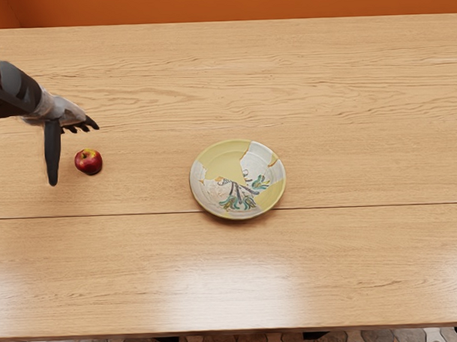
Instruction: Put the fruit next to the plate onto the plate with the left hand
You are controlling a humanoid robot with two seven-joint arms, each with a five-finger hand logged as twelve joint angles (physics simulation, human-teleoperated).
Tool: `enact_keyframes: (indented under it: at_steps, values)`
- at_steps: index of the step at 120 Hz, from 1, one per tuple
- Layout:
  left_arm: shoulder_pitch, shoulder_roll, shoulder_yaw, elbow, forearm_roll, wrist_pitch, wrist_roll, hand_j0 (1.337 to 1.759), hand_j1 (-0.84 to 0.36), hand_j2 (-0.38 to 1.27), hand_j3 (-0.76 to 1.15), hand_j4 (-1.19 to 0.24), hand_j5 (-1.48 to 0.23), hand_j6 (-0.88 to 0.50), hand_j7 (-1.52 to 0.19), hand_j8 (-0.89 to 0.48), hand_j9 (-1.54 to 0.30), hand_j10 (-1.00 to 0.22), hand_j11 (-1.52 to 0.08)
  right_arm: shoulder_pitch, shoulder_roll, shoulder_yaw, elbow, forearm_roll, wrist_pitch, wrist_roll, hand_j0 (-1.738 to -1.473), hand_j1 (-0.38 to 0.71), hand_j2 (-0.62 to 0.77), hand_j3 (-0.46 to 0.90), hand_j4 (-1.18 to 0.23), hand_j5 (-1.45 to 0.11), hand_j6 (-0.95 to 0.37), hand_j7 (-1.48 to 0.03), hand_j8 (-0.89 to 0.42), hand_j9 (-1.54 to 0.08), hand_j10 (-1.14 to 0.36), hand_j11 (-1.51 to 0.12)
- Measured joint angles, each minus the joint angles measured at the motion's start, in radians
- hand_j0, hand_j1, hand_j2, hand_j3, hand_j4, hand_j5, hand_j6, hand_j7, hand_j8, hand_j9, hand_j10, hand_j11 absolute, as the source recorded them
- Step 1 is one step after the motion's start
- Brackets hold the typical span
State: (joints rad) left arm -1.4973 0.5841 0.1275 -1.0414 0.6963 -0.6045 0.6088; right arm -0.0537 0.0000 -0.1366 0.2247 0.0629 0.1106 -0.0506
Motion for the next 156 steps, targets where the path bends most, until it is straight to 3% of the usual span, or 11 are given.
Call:
enact_keyframes:
  at_steps: [19, 33, 46, 66, 156]
  values:
    - [0.019, -0.053, -0.005, -0.023, 0.072, 0.112, 0.002, 1.658, 0.35, 0.00, 0.00, 0.00, 0.00, 0.00, 0.00, 0.00, 0.00, 0.00, 0.00, 0.000, 0.000, 0.000, -0.002, 0.000, 0.000, 0.000, -1.658, -0.33, 0.00, 0.00, -0.01, -0.02, -0.01, -0.02, -0.01, -0.02, -0.01, -0.02]
    - [0.072, -0.057, -0.005, -0.036, 0.152, 0.237, 0.002, 1.658, 0.35, 0.00, 0.00, 0.00, 0.00, 0.00, 0.00, 0.00, 0.00, 0.00, 0.00, 0.000, 0.000, 0.000, -0.003, 0.000, 0.000, 0.000, -1.658, -0.33, 0.00, 0.00, -0.01, -0.02, -0.01, -0.02, -0.01, -0.02, -0.01, -0.02]
    - [0.077, -0.053, -0.001, -0.074, 0.194, 0.313, 0.002, 1.658, 0.35, 0.00, 0.00, 0.00, 0.00, 0.00, 0.00, 0.00, 0.00, 0.00, 0.00, 0.000, 0.000, 0.000, -0.002, 0.000, 0.000, 0.000, -1.658, -0.33, 0.00, 0.00, -0.01, -0.02, -0.01, -0.02, -0.01, -0.02, -0.01, -0.02]
    - [0.160, -0.055, 0.001, -0.119, 0.259, 0.369, 0.002, 1.658, 0.35, 0.00, 0.00, 0.00, 0.00, 0.00, 0.00, 0.00, 0.00, 0.00, 0.00, 0.001, 0.000, 0.000, -0.004, 0.000, 0.000, 0.000, -1.658, -0.33, 0.00, 0.00, -0.01, -0.02, -0.01, -0.02, -0.01, -0.02, -0.01, -0.02]
    - [0.231, -0.059, 0.012, -0.135, 0.421, 0.558, 0.002, 1.658, 0.13, 0.04, 0.00, -0.19, -0.24, -0.19, -0.24, -0.19, -0.24, -0.19, -0.24, 0.001, 0.000, 0.000, -0.005, 0.000, 0.000, 0.000, -1.658, -0.33, 0.00, 0.00, -0.01, -0.02, -0.01, -0.02, -0.01, -0.02, -0.01, -0.02]
